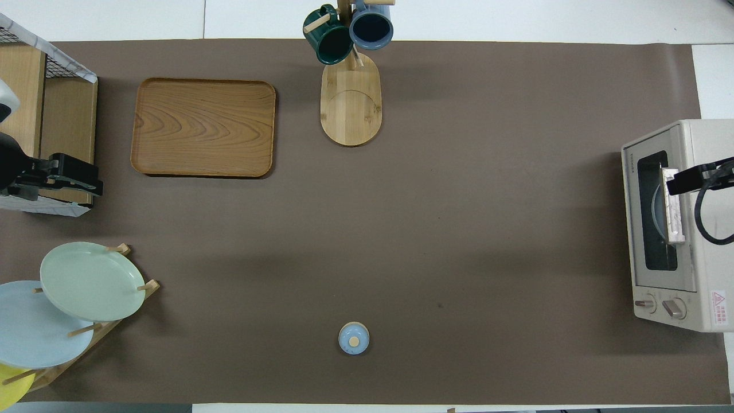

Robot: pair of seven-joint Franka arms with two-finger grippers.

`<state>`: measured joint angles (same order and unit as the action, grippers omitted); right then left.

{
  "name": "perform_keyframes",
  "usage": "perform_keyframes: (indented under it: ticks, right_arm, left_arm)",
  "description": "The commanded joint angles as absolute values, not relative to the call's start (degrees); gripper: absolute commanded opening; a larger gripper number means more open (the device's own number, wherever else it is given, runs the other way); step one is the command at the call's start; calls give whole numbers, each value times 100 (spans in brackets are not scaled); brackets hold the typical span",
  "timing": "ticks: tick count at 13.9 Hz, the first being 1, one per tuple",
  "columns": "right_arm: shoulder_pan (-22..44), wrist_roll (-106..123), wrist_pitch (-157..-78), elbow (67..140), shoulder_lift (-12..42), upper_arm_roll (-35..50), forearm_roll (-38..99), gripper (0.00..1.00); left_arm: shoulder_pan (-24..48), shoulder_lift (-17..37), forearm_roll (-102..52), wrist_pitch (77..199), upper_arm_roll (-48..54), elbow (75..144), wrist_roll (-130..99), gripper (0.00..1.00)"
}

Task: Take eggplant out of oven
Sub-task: 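Reach the right gripper to the toaster oven door handle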

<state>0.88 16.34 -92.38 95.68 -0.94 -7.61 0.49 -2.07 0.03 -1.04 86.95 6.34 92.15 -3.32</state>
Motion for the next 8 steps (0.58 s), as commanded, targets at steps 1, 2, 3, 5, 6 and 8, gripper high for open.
perform_keyframes:
  ticks: [1, 2, 3, 5, 6, 8]
  right_arm:
    - [0, 1575, -9614, 10194, -334, -738, -235, 0]
    - [52, 1060, -9885, 10422, -343, -730, -707, 0]
    - [61, 385, -10018, 10554, -308, -712, -929, 0]
    - [70, -323, -10011, 10695, -220, -721, -967, 0]
    - [70, -508, -10019, 10775, -194, -712, -993, 0]
    - [70, -571, -10098, 10863, -193, -712, -993, 0]
  left_arm:
    - [-264, -132, -26, 8754, 677, 9352, -290, 100]
    - [-264, -132, -18, 8754, 677, 9352, -290, 100]
    - [-264, -132, -26, 8763, 677, 9352, -290, 100]
    - [-264, -132, -18, 8763, 677, 9352, -290, 100]
    - [-264, -132, -26, 8763, 677, 9352, -290, 100]
    - [-264, -132, -26, 8754, 677, 9352, -290, 100]
